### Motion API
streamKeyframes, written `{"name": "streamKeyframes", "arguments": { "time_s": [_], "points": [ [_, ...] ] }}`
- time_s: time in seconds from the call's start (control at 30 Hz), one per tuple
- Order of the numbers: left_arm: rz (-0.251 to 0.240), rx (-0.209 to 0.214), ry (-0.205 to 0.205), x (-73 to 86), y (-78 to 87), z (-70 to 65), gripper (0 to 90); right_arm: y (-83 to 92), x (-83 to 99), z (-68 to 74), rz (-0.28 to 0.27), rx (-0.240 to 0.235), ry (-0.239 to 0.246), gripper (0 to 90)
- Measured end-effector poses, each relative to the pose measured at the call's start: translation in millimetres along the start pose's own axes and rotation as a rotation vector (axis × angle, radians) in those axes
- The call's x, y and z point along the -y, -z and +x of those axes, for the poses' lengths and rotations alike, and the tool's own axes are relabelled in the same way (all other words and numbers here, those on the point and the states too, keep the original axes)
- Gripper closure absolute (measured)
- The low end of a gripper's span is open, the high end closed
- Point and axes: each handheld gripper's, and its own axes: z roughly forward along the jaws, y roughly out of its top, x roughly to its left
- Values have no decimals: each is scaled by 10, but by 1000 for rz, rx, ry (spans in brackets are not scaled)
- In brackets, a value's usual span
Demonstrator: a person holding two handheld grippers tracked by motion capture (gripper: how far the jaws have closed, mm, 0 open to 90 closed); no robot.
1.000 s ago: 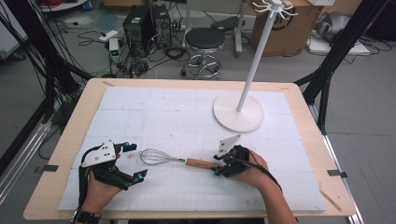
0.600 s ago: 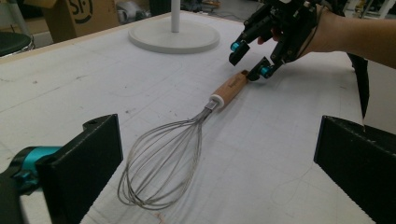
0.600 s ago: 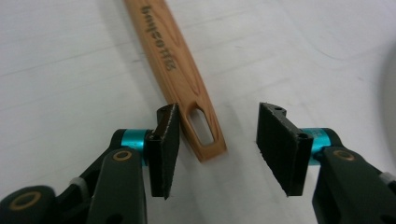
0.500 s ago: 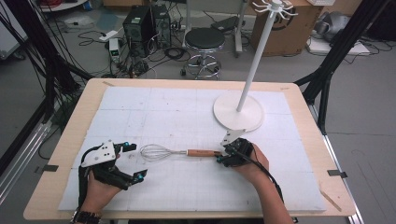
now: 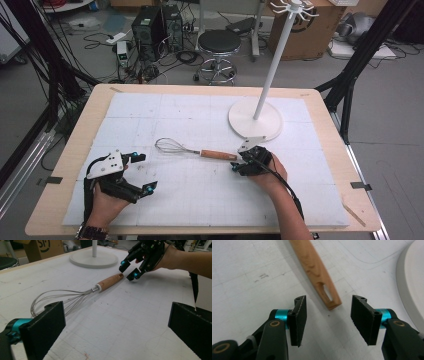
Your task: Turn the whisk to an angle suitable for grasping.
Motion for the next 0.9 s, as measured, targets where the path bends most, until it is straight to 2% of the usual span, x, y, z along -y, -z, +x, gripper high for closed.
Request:
{"name": "streamKeyframes", "arguments": {
  "time_s": [0.07,0.23,0.33,0.4,0.47,0.53,0.9],
  "points": [
    [0,3,2,1,-2,-2,17,7,-6,8,-6,-4,11,463],
    [1,2,1,2,-2,-2,17,51,-9,17,-22,-7,4,457],
    [2,1,2,2,0,-1,17,118,-8,9,-52,-8,-10,439],
    [2,-3,1,3,2,2,17,233,18,-11,-104,-11,-44,406],
    [1,-3,0,4,1,5,17,278,36,-19,-123,-10,-55,396],
    [1,-3,0,4,1,6,17,368,83,-40,-163,-9,-81,374],
    [11,-12,-2,1,6,19,17,829,504,-105,-276,24,-189,312]
  ]
}}
